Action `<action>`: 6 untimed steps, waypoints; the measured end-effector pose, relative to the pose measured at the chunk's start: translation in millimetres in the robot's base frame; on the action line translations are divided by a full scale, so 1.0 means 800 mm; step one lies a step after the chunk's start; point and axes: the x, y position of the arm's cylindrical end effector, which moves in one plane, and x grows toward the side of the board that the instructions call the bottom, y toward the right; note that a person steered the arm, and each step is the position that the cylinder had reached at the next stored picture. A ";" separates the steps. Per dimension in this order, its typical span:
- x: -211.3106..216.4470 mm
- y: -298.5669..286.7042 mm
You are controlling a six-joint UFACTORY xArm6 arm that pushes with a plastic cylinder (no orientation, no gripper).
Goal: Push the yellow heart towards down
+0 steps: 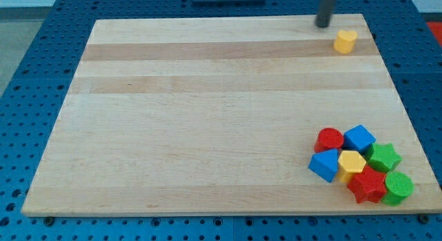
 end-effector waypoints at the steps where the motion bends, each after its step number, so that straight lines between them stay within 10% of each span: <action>1: 0.006 0.005; 6: 0.305 -0.014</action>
